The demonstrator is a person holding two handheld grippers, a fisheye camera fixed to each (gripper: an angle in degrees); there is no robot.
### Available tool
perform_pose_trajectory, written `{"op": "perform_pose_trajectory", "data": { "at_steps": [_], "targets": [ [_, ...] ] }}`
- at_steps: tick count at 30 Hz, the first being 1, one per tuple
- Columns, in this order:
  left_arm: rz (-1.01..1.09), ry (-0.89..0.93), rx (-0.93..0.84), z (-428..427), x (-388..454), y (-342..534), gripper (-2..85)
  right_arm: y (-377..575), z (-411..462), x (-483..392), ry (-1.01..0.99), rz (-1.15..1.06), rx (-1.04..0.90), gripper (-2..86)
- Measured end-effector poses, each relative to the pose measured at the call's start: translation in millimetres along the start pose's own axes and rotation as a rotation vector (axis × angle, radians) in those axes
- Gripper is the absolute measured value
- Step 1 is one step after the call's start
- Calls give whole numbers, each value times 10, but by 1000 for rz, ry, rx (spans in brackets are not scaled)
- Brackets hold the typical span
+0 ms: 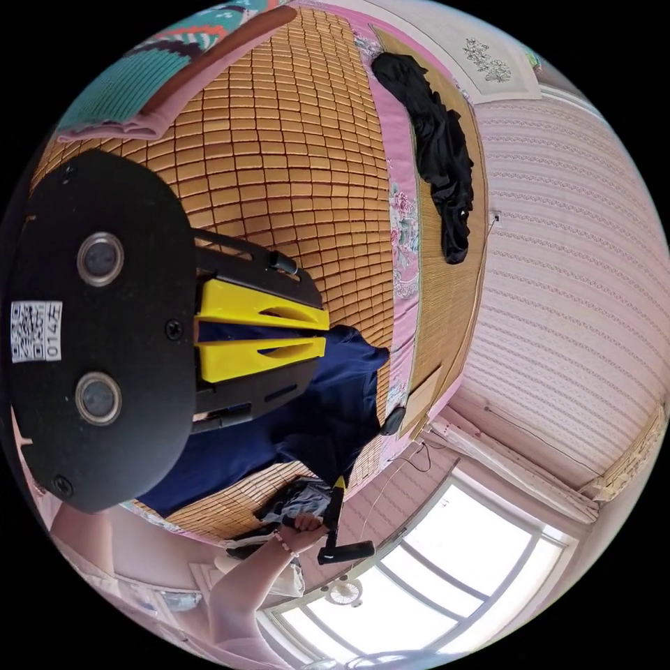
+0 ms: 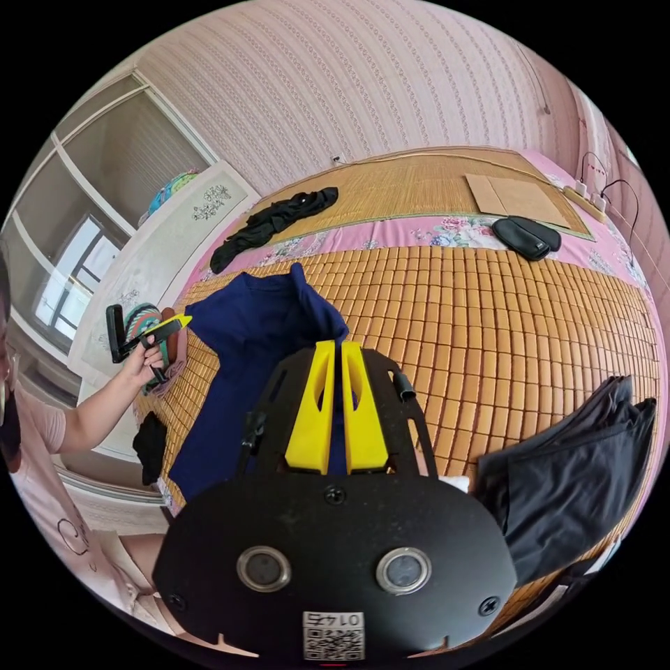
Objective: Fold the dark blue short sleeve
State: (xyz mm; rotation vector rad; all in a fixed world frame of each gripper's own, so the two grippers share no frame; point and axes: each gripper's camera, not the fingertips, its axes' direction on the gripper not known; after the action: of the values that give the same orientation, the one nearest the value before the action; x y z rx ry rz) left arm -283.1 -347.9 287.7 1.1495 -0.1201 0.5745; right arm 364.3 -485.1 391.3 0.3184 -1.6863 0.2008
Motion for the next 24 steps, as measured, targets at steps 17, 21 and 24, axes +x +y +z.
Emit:
{"op": "perform_pose_trajectory", "data": {
  "at_steps": [17, 21, 24],
  "targets": [
    [-273, 18, -501, -631, 310, 2344, 30, 2214, 15, -515, -28, 248, -398, 22],
    [-291, 19, -463, -745, 302, 2375, 50, 2212, -70, -592, 27, 256, -429, 40],
    [-230, -76, -423, -1100, 411, 2207, 44, 2129, -254, -624, 102, 280, -412, 38]
  ]
}}
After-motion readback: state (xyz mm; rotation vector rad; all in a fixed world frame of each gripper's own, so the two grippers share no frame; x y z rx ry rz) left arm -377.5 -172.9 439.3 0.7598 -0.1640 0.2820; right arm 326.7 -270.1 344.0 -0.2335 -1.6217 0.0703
